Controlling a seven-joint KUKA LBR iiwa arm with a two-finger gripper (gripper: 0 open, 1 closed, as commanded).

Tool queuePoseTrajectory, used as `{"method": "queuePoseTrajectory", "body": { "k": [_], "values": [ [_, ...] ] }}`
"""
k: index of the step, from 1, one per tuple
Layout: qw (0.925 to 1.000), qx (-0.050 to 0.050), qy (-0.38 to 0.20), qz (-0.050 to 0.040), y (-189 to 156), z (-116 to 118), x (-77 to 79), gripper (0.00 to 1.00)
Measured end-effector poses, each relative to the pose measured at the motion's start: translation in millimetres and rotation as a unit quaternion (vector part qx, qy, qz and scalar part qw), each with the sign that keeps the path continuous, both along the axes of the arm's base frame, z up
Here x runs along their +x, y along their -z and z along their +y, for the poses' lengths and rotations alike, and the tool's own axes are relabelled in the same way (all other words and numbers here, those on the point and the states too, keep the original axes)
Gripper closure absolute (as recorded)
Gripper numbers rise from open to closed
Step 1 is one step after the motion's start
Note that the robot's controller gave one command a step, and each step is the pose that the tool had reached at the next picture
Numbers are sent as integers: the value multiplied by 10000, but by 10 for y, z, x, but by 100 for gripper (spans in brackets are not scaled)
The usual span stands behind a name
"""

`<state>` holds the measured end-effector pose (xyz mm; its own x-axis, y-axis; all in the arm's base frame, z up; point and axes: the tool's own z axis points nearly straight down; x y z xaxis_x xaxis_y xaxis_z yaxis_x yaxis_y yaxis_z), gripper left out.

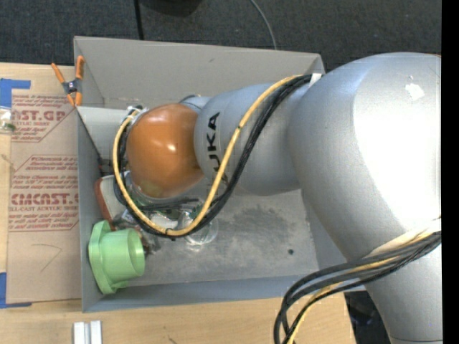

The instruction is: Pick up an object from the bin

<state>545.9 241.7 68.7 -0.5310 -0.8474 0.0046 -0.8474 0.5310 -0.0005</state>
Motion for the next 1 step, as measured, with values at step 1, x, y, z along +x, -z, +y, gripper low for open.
{"method": "queuePoseTrajectory", "body": {
  "k": [1],
  "values": [
    [10000, 1, -1, 0, 0, 0, 0, 100]
  ]
}}
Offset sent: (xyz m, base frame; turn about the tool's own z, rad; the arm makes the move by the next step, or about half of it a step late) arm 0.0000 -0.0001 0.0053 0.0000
